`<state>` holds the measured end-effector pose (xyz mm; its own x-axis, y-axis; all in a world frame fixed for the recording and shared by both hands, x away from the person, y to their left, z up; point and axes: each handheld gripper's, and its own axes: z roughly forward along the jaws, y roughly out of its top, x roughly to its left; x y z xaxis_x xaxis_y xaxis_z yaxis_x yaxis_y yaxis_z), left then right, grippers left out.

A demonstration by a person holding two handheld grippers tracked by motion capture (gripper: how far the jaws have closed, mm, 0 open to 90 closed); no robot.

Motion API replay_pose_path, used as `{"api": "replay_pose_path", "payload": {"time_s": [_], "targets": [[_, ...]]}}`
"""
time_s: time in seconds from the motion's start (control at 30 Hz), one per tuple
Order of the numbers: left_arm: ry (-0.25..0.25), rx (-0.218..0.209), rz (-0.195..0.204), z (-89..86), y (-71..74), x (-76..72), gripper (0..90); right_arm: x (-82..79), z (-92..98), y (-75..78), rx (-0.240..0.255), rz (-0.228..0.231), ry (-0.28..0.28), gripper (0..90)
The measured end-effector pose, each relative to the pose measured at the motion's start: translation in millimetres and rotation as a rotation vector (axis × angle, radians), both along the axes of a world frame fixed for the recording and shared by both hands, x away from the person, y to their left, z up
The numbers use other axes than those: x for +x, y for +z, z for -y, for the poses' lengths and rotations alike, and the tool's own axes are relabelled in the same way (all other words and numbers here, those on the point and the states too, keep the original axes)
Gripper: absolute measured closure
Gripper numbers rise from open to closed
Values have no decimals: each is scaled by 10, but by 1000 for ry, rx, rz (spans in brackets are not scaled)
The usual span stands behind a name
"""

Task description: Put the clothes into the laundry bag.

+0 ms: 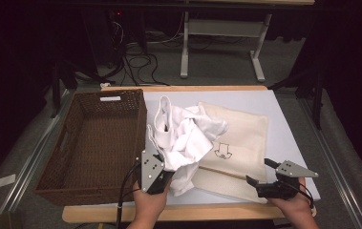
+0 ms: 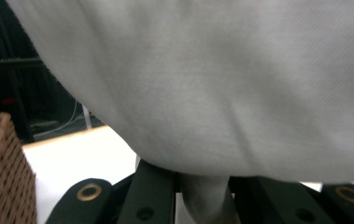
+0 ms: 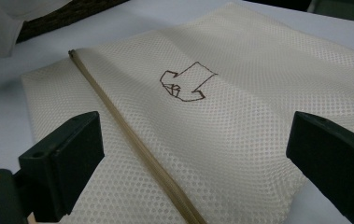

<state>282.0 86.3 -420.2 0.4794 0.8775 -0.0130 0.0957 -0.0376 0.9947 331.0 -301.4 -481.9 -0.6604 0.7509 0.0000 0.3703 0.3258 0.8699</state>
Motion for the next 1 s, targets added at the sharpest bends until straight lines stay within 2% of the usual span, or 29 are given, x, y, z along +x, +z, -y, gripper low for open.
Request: {"api": "replay_pose_path", "payload": {"time_s": [0.1,0.2,0.3,0.33,0.4,0.5,0.53,0.57,0.6,0.7,0.83,0.93,1.0], "targets": [[-2,15,0,-17,-58,-67,810,-6,-20,-8,-5,-6,2,59],[-12,-5,-1,-49,-184,-166,810,10,-85,-30,-19,-5,19,84],[-22,-5,-3,-66,-183,-166,810,40,-133,-36,-18,-16,25,109],[-24,-3,12,-86,-178,-166,810,91,-198,-32,-27,-25,29,143],[-26,-8,13,-101,-206,-163,809,156,-261,-22,-43,-32,28,153],[-33,-5,-4,-115,-236,-151,809,264,-335,-8,-62,-50,18,185],[-38,-25,-17,-134,-254,-142,809,295,-355,-8,-67,-65,13,221],[-38,-25,-17,-134,-254,-142,809,324,-365,-15,-65,-78,26,260],[-37,-27,-20,-149,-251,-143,809,324,-365,-15,-65,-78,26,260],[-19,-26,5,-189,-222,-180,809,308,-374,-93,-72,-105,26,275],[-6,-40,6,-211,-215,-181,809,275,-365,-147,-96,-122,32,291],[2,-42,-1,-220,-217,-177,808,282,-385,-174,-119,-128,46,326],[5,-41,0,-219,-216,-179,808,288,-431,-211,-141,-137,81,364]]}}
